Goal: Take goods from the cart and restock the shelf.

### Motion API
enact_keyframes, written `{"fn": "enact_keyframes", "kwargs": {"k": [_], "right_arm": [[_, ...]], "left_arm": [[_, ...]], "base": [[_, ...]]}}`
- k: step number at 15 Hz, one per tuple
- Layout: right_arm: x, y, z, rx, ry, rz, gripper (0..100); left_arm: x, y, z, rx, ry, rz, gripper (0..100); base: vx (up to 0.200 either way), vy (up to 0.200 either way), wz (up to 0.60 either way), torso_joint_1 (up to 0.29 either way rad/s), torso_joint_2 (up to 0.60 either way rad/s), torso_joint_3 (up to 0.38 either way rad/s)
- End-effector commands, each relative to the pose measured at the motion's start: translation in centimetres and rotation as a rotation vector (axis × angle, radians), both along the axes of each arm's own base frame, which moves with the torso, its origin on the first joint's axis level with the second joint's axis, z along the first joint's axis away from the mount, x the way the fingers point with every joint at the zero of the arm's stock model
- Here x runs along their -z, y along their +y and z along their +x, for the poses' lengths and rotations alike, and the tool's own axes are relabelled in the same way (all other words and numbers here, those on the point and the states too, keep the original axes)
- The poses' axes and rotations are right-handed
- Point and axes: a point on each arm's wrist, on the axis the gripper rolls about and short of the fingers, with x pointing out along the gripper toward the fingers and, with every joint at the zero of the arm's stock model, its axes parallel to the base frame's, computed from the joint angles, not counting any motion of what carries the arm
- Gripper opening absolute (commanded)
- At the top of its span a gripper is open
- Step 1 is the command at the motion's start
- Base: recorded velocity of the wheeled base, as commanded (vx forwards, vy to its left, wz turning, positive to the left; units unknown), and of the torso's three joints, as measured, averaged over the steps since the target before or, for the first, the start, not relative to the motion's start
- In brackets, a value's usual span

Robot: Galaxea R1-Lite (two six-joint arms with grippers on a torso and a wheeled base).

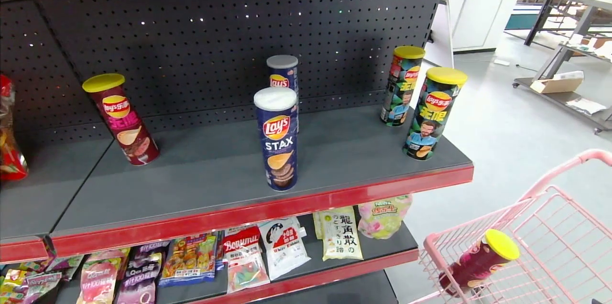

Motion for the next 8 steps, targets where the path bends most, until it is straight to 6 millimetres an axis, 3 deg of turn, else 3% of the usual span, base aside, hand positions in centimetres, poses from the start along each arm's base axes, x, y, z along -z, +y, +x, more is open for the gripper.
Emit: {"fn": "enact_keyframes", "kwargs": {"k": [1, 8], "right_arm": [[0.0, 0.0, 0.0, -0.002, 0.001, -0.007, 100], [0.2, 0.0, 0.0, 0.009, 0.011, -0.029, 100]], "left_arm": [[0.0, 0.0, 0.0, -0.001, -0.004, -0.008, 100], [0.4, 0.6, -1.7, 0.035, -0.072, -0.049, 100]], "base": [[0.0, 0.0, -0.6, -0.007, -0.01, 0.002], [0.0, 0.0, -0.6, 0.01, 0.0, 0.001]]}}
